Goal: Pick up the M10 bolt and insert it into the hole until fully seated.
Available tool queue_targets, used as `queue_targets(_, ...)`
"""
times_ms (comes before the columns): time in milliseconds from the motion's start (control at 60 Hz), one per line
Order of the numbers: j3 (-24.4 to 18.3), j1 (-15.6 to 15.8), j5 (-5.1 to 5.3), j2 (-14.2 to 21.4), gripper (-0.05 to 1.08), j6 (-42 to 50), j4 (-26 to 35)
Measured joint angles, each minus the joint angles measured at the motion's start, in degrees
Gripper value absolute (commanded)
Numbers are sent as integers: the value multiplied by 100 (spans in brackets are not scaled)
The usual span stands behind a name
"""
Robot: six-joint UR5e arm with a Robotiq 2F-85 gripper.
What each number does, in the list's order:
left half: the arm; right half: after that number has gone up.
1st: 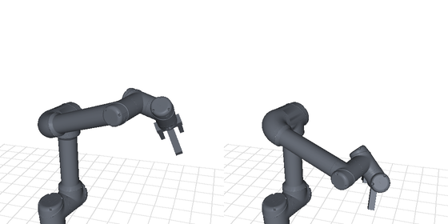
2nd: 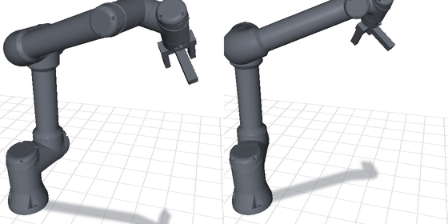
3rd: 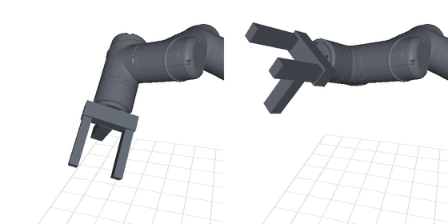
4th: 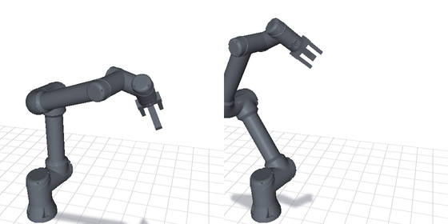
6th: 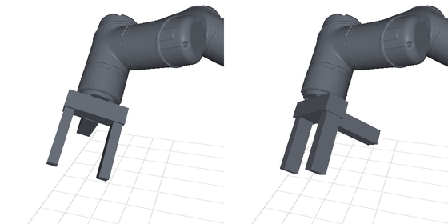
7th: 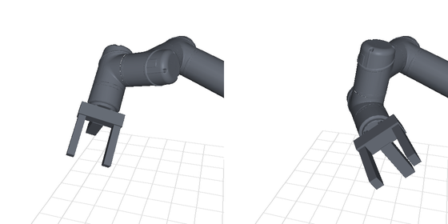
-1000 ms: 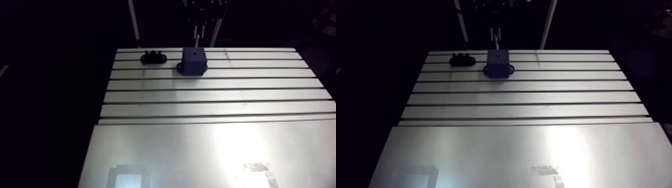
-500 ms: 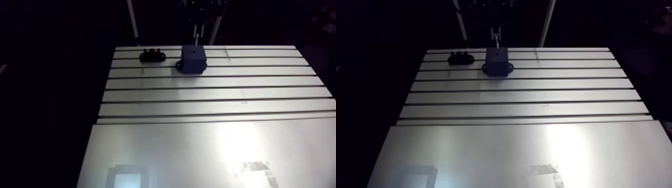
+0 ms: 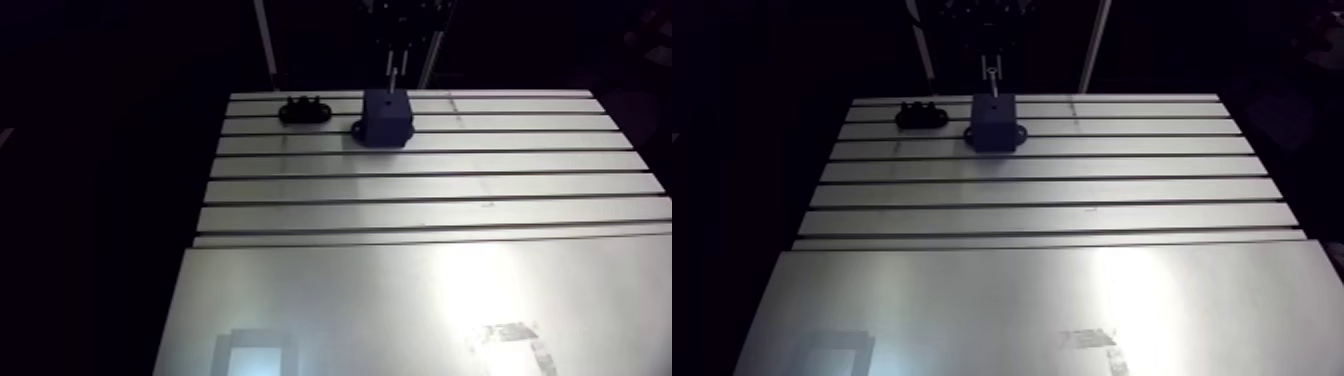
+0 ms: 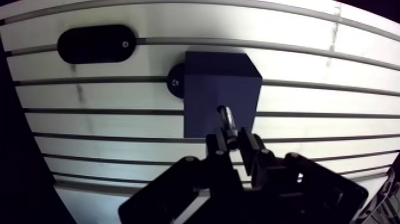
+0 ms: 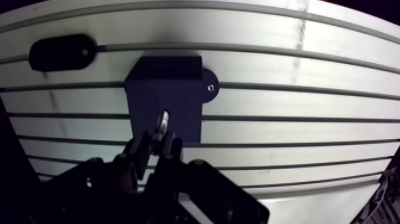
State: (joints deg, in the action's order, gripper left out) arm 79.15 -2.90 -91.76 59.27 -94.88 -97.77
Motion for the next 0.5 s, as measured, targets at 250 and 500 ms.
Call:
queue_targets(250,33,0,-3,-6,108,0,-3)
queue_targets(500,53,0,2,-21,108,0,-2)
